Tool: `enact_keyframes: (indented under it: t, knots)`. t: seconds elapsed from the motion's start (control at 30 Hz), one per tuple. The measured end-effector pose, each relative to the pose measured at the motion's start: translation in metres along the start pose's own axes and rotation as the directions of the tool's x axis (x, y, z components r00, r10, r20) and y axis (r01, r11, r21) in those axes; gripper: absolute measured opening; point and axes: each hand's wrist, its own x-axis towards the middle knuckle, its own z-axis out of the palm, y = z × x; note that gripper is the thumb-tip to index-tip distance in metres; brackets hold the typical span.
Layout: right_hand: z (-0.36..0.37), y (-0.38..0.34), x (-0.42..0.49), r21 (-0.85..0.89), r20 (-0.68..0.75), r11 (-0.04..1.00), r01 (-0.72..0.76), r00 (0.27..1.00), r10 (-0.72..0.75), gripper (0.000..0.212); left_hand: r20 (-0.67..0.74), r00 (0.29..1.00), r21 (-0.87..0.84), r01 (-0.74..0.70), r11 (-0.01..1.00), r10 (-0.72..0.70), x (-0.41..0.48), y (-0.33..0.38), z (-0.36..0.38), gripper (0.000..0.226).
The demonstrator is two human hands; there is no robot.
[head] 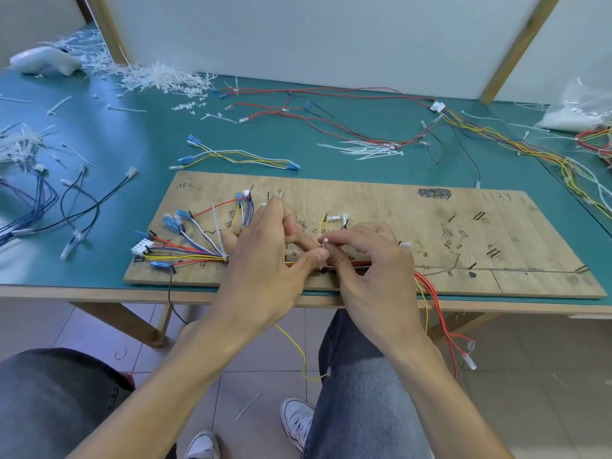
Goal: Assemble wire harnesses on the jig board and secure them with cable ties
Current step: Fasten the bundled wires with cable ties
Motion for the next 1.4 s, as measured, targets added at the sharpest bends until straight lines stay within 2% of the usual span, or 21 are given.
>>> enact_keyframes:
  t: [0.27,0.47,0.67,0.83,1.0,1.17,1.33,1.4]
  knots:
    - [0.001,0.003,0.001,0.003,0.015,1.0,0.022,1.0,-0.022,0.016,-0.011,0.999,0.012,-0.037,0.999,0.037,0.001,-0.001,0.001,0.057]
    - [0.001,0.005,0.0,0.006,0.011,0.999,0.053,0.999,-0.053,0.013,-0.002,1.0,-0.012,0.004,1.0,-0.004,0.003,0.0,0.0,0.056]
    - [0.001,0.005,-0.002,-0.023,0.001,0.996,0.081,0.997,-0.081,0.01,0.036,0.998,-0.084,0.046,0.995,-0.043,0.003,0.0,-0.004,0.041]
    - [0.002,0.005,-0.003,-0.045,-0.018,0.995,0.088,0.996,-0.089,0.006,0.071,0.996,-0.108,0.069,0.992,-0.062,0.004,-0.001,-0.005,0.042]
    - [-0.003,0.002,-0.002,-0.036,0.032,0.995,0.093,0.995,-0.092,0.003,0.039,0.998,-0.091,0.062,0.994,-0.058,0.004,-0.001,-0.005,0.042]
    - [-0.008,0.002,-0.003,-0.007,0.108,0.992,0.128,0.986,-0.127,0.009,0.004,0.995,-0.092,0.103,0.99,-0.103,0.007,0.0,-0.005,0.032]
    - [-0.006,0.004,-0.002,-0.06,0.109,0.988,0.145,0.984,-0.138,0.014,0.126,0.988,-0.012,0.087,0.996,-0.085,0.015,0.001,-0.01,0.006]
    - [-0.006,0.005,-0.002,-0.044,0.104,0.989,0.144,0.985,-0.139,0.014,0.137,0.987,0.037,0.076,0.996,-0.08,0.018,0.003,-0.011,0.006]
